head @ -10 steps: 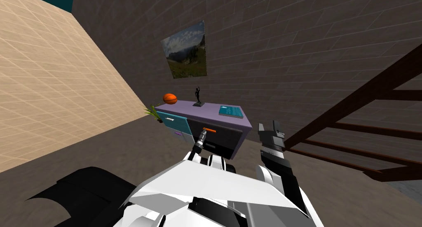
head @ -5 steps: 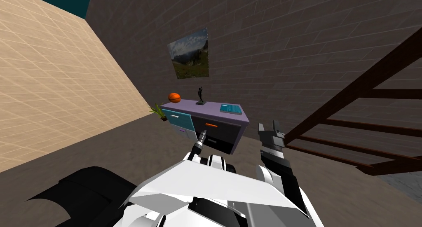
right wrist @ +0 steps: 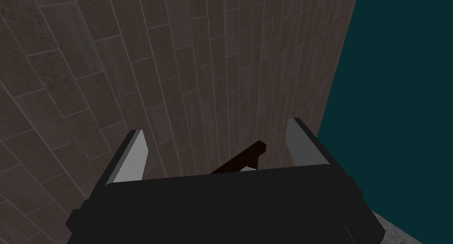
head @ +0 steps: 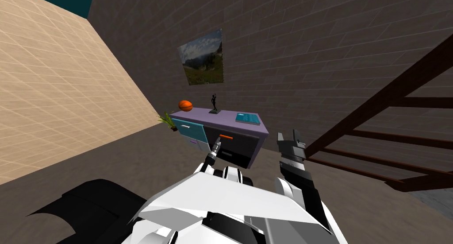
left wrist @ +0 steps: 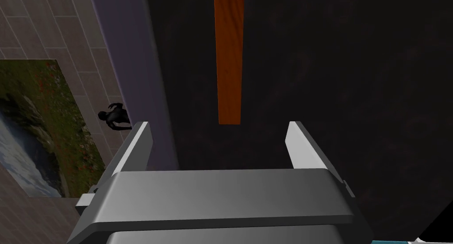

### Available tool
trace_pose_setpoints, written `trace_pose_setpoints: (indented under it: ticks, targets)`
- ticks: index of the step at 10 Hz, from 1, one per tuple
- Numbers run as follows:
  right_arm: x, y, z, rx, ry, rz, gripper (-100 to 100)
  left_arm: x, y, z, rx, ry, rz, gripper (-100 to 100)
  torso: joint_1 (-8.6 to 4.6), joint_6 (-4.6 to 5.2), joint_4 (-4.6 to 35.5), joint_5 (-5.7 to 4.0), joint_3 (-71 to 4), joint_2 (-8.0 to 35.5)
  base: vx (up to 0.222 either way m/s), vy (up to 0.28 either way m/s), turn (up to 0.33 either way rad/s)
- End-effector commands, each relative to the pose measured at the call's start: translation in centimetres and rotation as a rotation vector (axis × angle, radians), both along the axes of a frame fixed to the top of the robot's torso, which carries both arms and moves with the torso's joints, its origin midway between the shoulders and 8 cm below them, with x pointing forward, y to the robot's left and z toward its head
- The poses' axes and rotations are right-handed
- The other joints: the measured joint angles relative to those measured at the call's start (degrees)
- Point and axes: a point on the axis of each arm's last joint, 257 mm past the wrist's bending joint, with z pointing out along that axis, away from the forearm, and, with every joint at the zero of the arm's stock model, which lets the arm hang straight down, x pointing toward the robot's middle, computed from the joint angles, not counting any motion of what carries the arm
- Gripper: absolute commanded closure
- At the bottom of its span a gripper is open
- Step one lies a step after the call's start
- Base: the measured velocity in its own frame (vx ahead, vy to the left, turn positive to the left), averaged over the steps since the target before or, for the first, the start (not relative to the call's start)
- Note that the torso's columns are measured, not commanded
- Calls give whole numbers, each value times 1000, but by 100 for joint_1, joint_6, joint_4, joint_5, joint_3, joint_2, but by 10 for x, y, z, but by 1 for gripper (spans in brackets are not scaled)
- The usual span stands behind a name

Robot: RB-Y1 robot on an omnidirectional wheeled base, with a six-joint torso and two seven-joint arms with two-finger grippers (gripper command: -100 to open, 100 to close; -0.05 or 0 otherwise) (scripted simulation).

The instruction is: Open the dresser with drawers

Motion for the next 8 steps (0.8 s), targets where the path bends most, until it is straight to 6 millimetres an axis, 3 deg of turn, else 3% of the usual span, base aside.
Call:
trace_pose_setpoints:
  ticks: [1,3,4,7,8]
  targets:
    - [0,0,0,0,0,0,0,4,-6,-6,-31,13,13,-100,2,0,6,0,15,23,146,-9,-12]
    - [0,0,0,0,0,0,0,5,-7,-5,-35,13,14,-100,6,0,15,2,34,55,57,-11,-2]
    - [0,0,0,0,0,0,0,20,5,-6,-26,7,43,-100,8,0,16,1,36,58,-49,17,-191]
    - [0,0,0,0,-1,0,0,36,16,-8,-16,4,70,-100,11,1,9,3,21,34,-80,36,-122]
    - [0,0,0,0,0,0,0,47,28,-8,-11,2,102,-100,7,-2,6,1,13,21,-100,39,-173]
